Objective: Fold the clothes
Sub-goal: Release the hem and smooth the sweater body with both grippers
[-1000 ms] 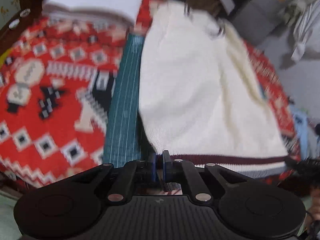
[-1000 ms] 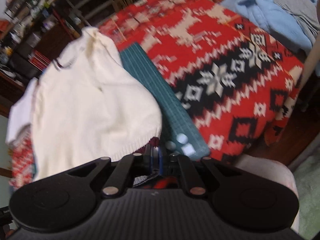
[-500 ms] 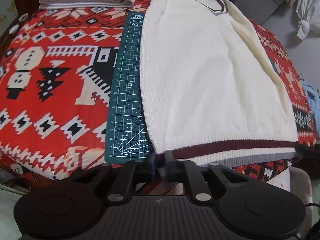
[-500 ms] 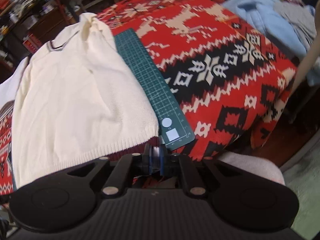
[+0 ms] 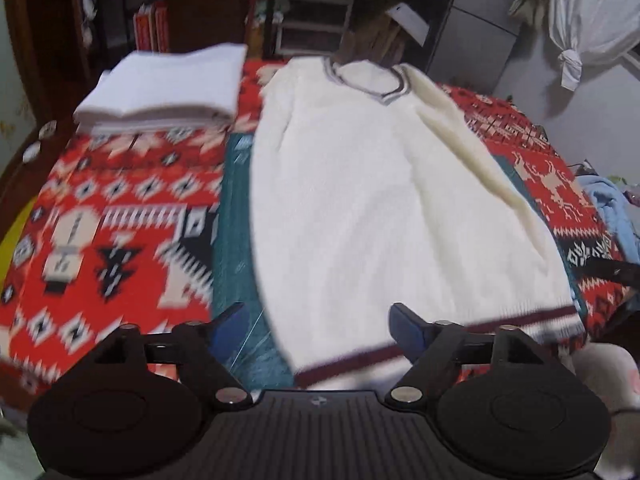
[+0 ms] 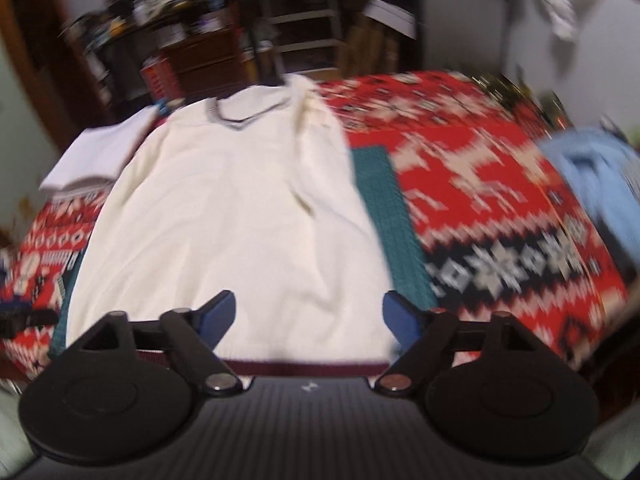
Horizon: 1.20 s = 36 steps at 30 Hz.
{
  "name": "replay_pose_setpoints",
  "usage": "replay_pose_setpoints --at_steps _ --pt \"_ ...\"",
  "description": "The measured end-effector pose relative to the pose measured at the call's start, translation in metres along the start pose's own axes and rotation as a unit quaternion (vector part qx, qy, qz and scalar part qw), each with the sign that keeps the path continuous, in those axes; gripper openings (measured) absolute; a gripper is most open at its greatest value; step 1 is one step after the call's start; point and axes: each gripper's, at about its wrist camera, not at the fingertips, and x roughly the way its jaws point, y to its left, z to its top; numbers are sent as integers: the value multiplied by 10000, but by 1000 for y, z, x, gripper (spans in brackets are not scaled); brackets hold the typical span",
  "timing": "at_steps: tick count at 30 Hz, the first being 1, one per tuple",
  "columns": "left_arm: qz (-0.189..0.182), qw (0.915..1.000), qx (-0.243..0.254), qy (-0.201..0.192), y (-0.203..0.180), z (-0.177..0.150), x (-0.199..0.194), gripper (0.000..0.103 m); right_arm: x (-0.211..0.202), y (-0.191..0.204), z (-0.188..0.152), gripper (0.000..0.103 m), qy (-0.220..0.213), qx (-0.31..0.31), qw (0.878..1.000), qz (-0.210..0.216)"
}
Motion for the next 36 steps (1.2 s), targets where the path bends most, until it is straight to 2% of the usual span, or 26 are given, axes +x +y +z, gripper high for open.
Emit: replay_pose_setpoints --at_steps 4,7,11,12,15,16,18,20,25,29,36 --pt "162 9998 -3 132 -16 29 39 91 39 19 19 102 2 -346 9993 146" --pt "399 9991 -84 106 -19 52 68 91 77 32 39 102 7 -719 9972 212" --pt "547 9984 133 -97 -25 80 102 91 125 48 60 102 149 -1340 9905 261" --pt "522 9984 208 -60 -26 86 112 91 136 50 63 102 263 -1416 9892 267" --pt "348 9978 127 554 -22 97 140 91 167 51 67 102 936 -1333 9862 313" --pt "323 9975 117 622 -22 98 144 92 175 51 67 102 1119 -1307 9846 305" --pt "367 9965 212 715 -23 98 150 94 181 53 68 103 1185 -1436 9823 187" --pt "460 9950 434 768 -27 98 154 103 186 57 71 103 1378 -1521 9787 52" --pt "481 9931 536 929 -26 102 157 103 197 63 80 103 1736 -1476 9733 -255" --pt "433 9927 657 910 -27 103 156 103 205 64 86 103 1992 -1397 9693 -365" --pt "182 9904 1069 859 -28 101 157 103 201 58 78 103 1608 -1348 9771 -359"
